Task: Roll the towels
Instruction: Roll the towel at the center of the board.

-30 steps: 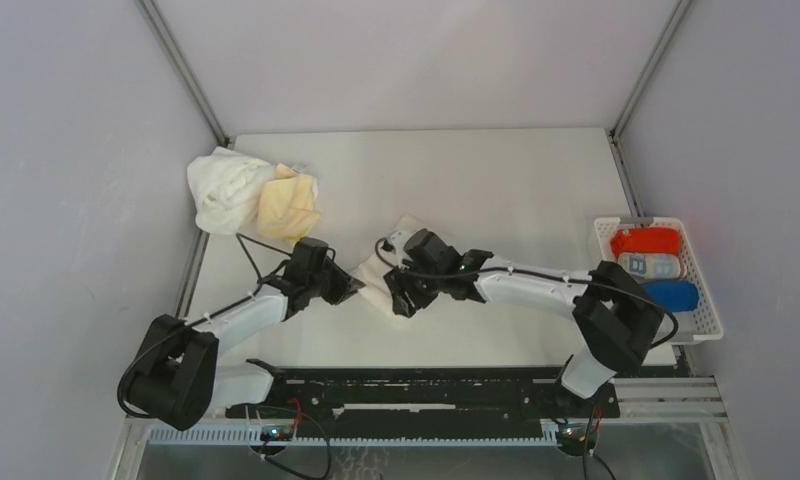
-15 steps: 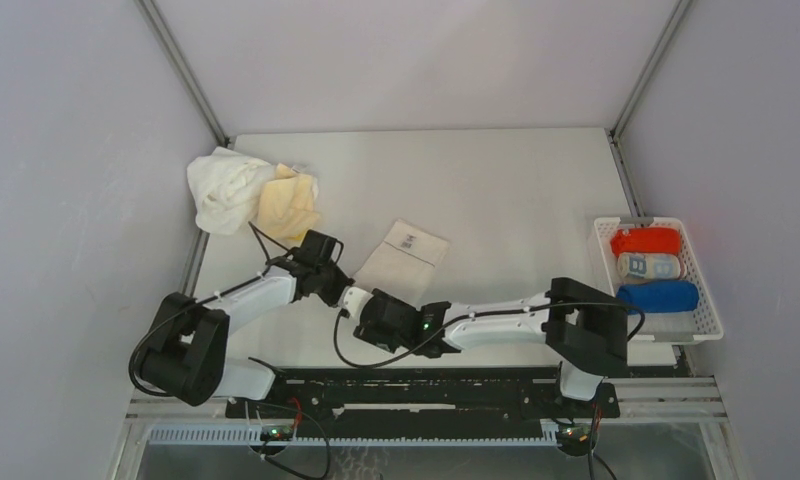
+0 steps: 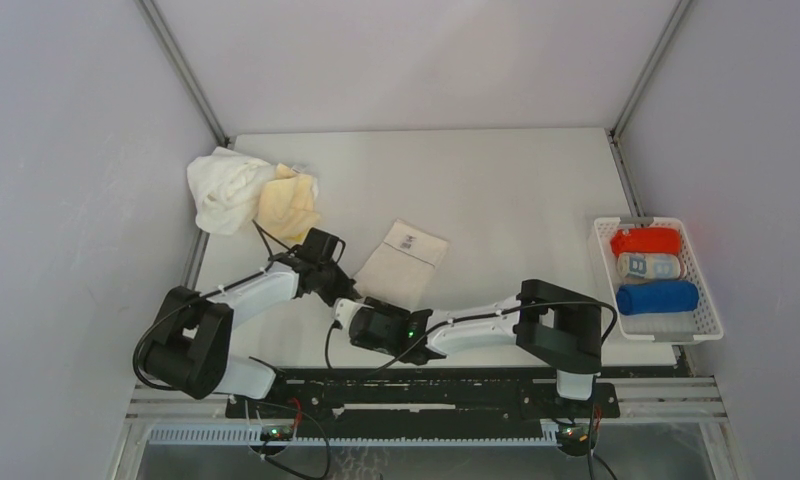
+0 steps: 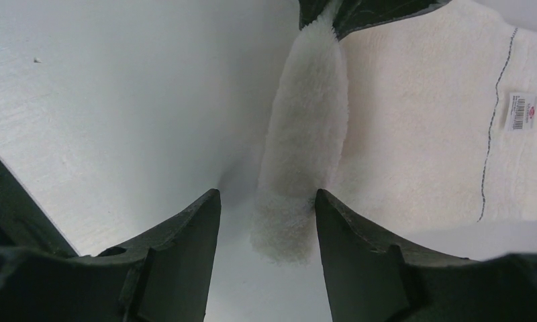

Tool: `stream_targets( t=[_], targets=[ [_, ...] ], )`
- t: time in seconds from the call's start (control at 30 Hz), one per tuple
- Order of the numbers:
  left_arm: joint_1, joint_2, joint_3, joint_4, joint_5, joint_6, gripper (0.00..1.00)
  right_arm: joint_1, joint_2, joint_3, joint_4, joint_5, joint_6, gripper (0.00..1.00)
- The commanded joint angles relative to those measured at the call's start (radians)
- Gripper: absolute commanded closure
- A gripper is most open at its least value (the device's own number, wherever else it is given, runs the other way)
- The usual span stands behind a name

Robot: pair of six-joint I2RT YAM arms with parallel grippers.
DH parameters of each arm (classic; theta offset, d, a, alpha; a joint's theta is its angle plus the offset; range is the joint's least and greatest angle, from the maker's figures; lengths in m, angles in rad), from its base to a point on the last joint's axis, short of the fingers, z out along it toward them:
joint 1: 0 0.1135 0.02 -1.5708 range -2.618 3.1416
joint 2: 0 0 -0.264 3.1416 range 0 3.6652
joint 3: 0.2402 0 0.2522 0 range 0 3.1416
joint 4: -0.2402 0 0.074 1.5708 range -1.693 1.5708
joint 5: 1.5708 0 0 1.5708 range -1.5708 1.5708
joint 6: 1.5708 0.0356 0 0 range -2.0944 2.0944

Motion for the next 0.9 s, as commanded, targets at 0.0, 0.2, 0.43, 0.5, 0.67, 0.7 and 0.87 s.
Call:
stream_targets(
  t=[0.0, 0.2, 0.43, 0.5, 0.67, 0.7, 0.87],
  targets=[
    [-0.004, 0.011, 0.042, -0.021, 0.020, 0.027, 0.98, 0.026, -0.034, 0.037, 0.011, 0.022, -0.023, 0.46],
    [-0.004, 0.014, 0.039, -0.020, 0.028, 0.037, 0.98, 0.028, -0.070, 0.104, -0.058, -0.015, -0.008, 0.46],
    [-0.004, 0.021, 0.046, -0.020, 0.033, 0.048, 0.98, 0.024, -0.031, 0.122, -0.077, -0.015, 0.010, 0.47],
    [-0.004, 0.028, 0.048, -0.020, 0.035, 0.049, 0.98, 0.017, -0.010, 0.122, -0.087, -0.029, 0.020, 0.48],
    [-0.004, 0.034, 0.048, -0.019, 0.034, 0.049, 0.98, 0.002, 0.025, 0.117, -0.098, -0.032, 0.035, 0.48],
    [-0.005, 0.034, 0.048, -0.019, 0.035, 0.049, 0.98, -0.002, 0.029, 0.115, -0.100, -0.039, 0.036, 0.48],
    [-0.003, 0.038, 0.046, -0.021, 0.034, 0.051, 0.98, -0.023, 0.058, 0.112, -0.107, -0.036, 0.038, 0.49]
  ],
)
